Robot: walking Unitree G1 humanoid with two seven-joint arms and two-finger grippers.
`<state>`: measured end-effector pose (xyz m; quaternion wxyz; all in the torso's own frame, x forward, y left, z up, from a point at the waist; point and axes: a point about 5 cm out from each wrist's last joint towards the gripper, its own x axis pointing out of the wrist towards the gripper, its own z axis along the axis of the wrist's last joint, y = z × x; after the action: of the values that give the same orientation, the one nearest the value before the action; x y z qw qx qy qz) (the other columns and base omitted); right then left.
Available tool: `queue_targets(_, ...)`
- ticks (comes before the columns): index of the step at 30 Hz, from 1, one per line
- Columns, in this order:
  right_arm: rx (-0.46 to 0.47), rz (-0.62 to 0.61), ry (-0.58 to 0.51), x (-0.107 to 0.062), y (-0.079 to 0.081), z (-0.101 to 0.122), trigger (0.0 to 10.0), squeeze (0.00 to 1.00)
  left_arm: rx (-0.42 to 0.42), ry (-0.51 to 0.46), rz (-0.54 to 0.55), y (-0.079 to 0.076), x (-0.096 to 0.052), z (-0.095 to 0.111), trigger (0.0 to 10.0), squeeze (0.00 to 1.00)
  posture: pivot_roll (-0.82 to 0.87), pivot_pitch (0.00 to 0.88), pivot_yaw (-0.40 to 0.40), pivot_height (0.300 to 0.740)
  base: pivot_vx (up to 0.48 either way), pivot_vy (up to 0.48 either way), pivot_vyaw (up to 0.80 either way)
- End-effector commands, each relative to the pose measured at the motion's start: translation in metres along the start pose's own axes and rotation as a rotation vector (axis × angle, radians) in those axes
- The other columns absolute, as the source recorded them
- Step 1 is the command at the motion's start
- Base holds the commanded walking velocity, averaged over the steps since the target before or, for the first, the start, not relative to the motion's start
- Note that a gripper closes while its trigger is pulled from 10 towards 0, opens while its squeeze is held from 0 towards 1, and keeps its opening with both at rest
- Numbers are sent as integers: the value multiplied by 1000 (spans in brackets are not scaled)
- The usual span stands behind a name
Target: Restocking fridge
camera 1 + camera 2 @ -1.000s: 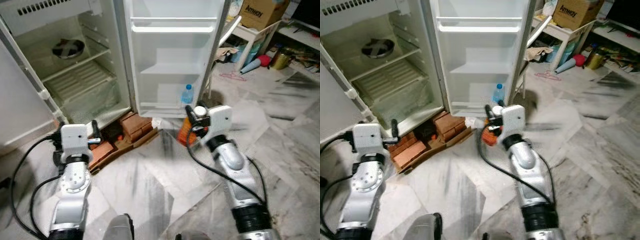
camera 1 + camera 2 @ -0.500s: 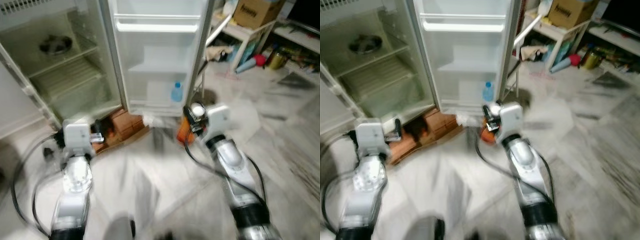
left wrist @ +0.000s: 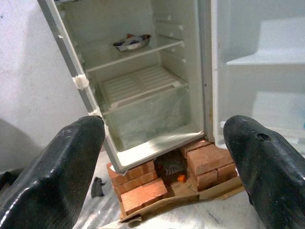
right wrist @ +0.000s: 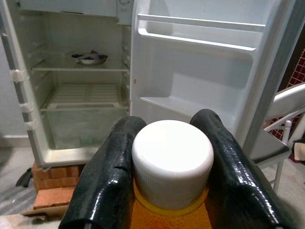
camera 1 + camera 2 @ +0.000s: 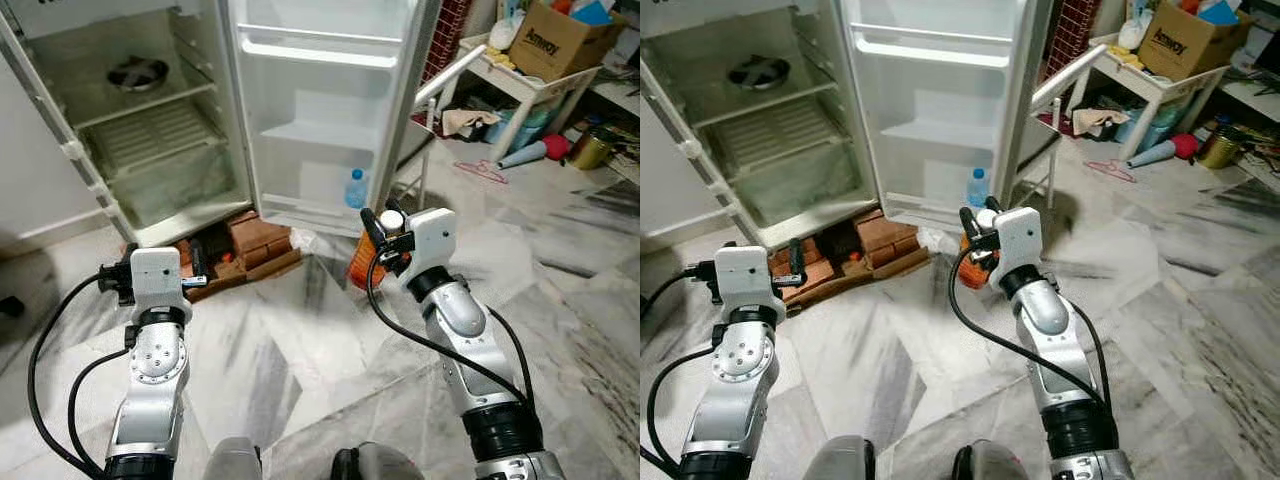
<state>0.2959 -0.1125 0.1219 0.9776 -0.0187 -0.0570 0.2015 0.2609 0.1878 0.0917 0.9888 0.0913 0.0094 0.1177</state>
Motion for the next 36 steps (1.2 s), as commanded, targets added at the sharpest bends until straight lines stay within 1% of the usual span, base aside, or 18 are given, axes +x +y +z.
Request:
queue_targets(1,-7,28,-52,3,4,9,10000,0,1,-11,3,4,1,1,10000,0,68,93,-36,740,401,0,0)
queue_targets(5,2,45,-58,3,7,10,10000,0,-3,-6,5,4,1,1,10000,0,67,97,-36,740,409,0,556)
queue_targets(11,6,44,-58,2,8,10,10000,0,-3,-3,5,4,1,1,10000,0,65,98,-36,740,409,0,524)
queue_targets(21,10,32,-57,2,4,9,10000,0,-11,7,4,4,1,-1,10000,0,65,97,-36,740,423,0,0)
queue_targets(34,11,33,-56,2,5,9,10000,0,-30,14,0,3,1,-2,10000,0,63,97,-36,740,445,0,0)
queue_targets(36,10,32,-56,2,5,9,10000,0,-39,16,4,2,1,-2,10000,0,63,97,-37,740,390,279,0)
